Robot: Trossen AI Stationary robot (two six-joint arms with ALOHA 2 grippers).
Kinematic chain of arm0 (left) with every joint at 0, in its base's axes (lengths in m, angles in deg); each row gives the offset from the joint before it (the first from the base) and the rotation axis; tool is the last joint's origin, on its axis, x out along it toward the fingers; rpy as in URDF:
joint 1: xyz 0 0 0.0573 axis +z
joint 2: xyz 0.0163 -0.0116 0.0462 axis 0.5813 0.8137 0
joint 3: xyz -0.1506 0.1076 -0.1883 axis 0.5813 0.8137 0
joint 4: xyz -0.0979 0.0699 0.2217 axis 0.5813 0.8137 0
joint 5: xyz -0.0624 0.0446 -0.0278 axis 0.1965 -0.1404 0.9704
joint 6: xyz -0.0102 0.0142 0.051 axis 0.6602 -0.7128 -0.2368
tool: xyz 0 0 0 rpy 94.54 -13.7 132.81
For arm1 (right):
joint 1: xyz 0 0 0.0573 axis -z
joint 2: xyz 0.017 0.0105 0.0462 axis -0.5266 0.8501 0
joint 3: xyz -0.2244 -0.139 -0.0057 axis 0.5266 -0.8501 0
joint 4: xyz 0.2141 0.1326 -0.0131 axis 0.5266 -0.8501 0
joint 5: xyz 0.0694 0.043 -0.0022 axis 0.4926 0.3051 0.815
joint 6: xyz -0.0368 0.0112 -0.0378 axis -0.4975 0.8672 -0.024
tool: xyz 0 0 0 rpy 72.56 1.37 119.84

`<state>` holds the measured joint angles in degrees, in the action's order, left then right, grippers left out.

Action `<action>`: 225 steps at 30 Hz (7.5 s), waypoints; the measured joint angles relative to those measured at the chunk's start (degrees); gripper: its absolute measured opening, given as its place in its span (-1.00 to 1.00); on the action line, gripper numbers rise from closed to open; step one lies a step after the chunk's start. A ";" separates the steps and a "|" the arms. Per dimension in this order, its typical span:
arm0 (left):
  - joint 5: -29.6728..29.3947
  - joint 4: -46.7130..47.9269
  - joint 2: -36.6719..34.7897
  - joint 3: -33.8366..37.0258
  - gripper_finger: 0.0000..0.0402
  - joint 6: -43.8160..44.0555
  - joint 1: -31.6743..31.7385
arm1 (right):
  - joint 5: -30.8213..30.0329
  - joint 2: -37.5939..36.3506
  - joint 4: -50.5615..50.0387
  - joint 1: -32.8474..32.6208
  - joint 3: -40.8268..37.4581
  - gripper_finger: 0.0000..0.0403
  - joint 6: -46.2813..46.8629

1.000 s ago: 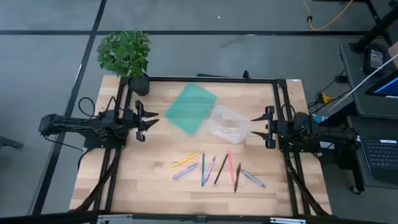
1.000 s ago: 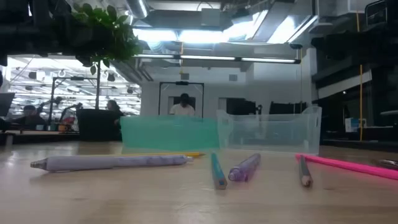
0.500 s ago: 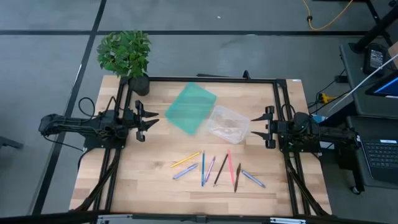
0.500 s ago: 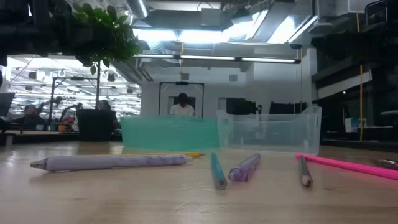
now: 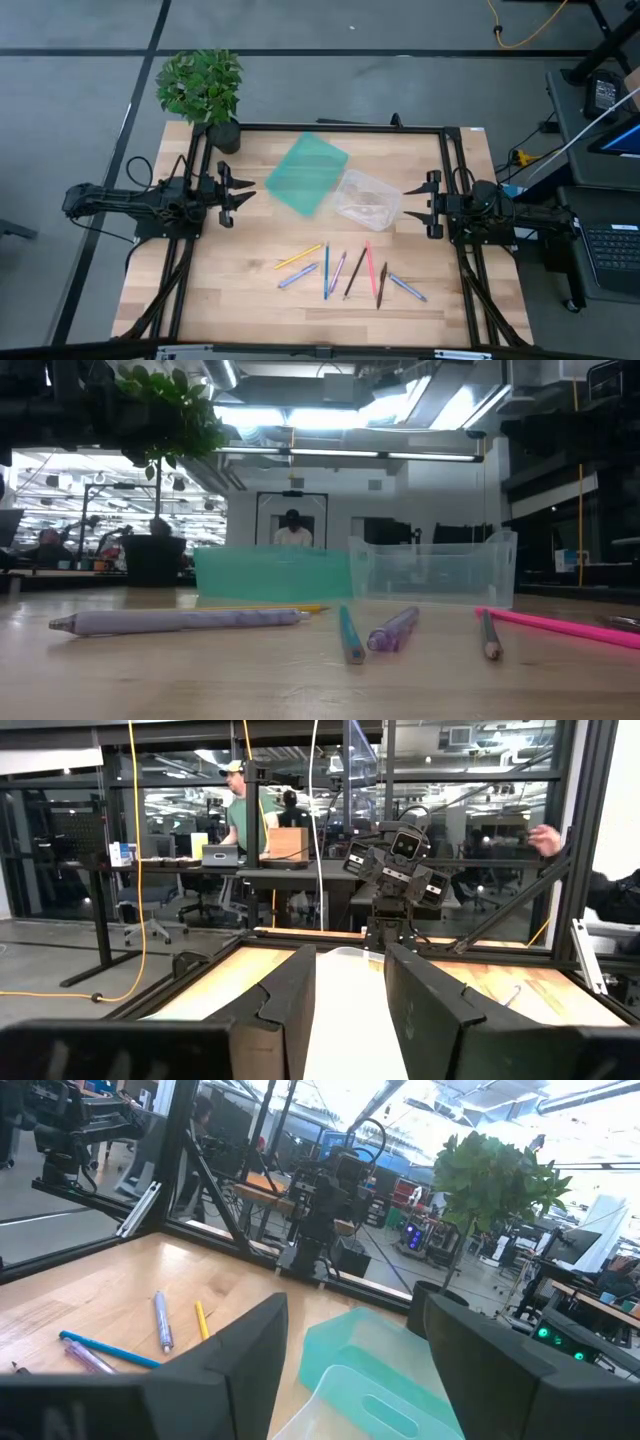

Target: Sort pens & pencils

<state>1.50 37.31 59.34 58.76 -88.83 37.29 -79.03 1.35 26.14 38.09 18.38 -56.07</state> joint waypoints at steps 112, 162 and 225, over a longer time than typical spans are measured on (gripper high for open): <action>-7.63 58.65 12.60 -43.88 -0.43 8.10 -11.48 | 0.54 69.10 -59.87 -24.28 86.59 -0.17 55.12; -19.59 69.23 18.42 -46.36 -0.43 9.33 -11.53 | -8.48 110.63 -97.38 -49.01 99.51 -0.20 119.59; -12.01 73.30 18.42 -46.31 -0.43 18.06 -11.53 | -7.23 110.62 -64.43 -48.86 68.43 -0.20 108.71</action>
<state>-10.51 110.61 77.76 12.45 -70.78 25.76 -86.26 111.97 -38.29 -10.77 86.81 52.63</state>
